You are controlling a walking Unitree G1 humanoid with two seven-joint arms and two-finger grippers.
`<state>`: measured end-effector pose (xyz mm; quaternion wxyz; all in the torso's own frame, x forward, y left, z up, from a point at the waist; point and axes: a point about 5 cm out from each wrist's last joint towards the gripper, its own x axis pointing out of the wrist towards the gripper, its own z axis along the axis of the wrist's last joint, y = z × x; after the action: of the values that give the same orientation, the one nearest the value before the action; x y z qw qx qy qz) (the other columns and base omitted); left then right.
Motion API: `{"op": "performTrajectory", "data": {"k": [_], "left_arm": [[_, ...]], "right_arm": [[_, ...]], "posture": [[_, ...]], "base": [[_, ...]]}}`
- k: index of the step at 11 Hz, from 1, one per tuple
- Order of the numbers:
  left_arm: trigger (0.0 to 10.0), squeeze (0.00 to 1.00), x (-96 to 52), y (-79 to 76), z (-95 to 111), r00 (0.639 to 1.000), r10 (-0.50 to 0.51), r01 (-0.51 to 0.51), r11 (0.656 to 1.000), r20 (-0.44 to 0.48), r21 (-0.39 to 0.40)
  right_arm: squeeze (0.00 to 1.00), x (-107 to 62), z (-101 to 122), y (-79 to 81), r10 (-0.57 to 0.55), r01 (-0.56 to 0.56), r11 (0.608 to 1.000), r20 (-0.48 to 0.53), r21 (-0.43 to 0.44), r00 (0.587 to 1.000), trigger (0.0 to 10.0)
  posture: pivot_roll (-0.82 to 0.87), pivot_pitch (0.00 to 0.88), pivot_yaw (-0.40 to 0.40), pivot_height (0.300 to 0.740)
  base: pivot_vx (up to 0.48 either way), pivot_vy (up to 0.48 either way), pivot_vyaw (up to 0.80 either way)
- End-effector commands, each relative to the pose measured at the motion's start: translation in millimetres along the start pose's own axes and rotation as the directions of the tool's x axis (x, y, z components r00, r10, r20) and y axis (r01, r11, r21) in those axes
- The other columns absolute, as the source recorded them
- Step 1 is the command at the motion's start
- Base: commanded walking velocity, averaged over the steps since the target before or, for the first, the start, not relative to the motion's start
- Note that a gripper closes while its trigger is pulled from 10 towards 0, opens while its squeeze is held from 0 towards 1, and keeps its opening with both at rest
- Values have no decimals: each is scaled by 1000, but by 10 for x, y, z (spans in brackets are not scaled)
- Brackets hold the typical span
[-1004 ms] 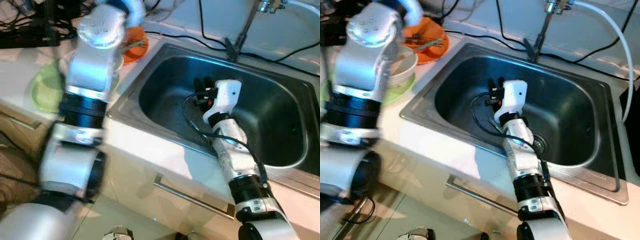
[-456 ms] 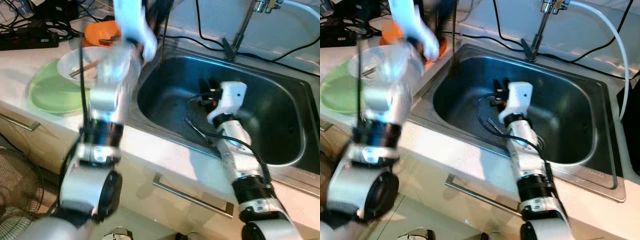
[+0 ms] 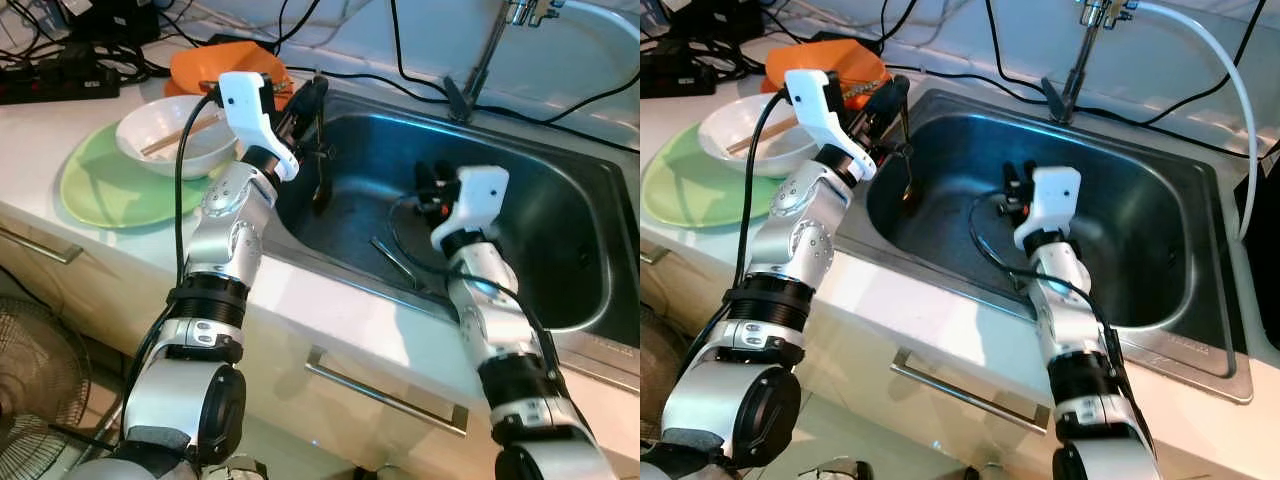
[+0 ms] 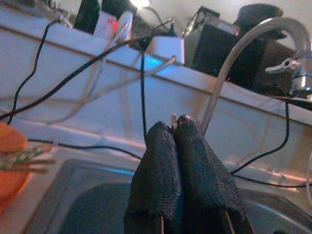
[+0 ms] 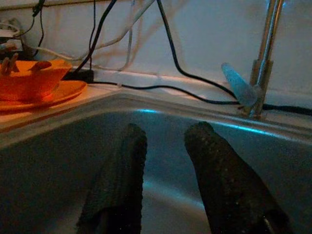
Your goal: Kitchen organization
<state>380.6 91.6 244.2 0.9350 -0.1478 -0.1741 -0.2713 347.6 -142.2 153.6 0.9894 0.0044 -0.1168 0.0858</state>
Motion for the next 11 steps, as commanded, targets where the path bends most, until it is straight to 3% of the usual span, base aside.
{"op": "performTrajectory", "data": {"k": [1, 4, 6, 7, 8, 11], "left_arm": [[10000, 0, 0, -9, -50, 1000, -8, 8, 1000, -3, -19], [10000, 0, -24, 18, -85, 1000, -10, 10, 999, -7, -31], [10000, 0, -53, 31, -125, 1000, -16, 15, 999, -19, -30], [10000, 0, -57, 12, -128, 999, -29, 29, 999, -18, -31], [10000, 0, -56, -3, -131, 999, -41, 40, 999, -17, -35], [10000, 0, -6, -232, -139, 982, -189, 188, 979, -7, -79]], "right_arm": [[1000, -11, 57, 22, 62, -62, 998, 19, 11, 998, 10000], [1000, -86, 111, 168, 292, -292, 956, 21, 13, 956, 10000], [1000, -166, 166, 297, 452, -452, 892, 27, 20, 892, 10000], [427, -183, 170, 308, 475, -475, 880, 16, 10, 880, 10000], [0, -207, 157, 326, 500, -500, 866, 2, 12, 866, 10000], [0, -244, 116, 492, 555, -555, 832, -21, 6, 831, 10000]], "posture": [[12, 14, -14, 740], [7, 9, -9, 740], [10, 9, -9, 740], [8, 10, -7, 740], [9, 12, -7, 740], [21, 29, -6, 740]], "base": [[0, 0, 0], [0, 0, 0], [0, 0, 0], [0, 0, 0], [0, 0, 0], [0, 0, 0]]}}
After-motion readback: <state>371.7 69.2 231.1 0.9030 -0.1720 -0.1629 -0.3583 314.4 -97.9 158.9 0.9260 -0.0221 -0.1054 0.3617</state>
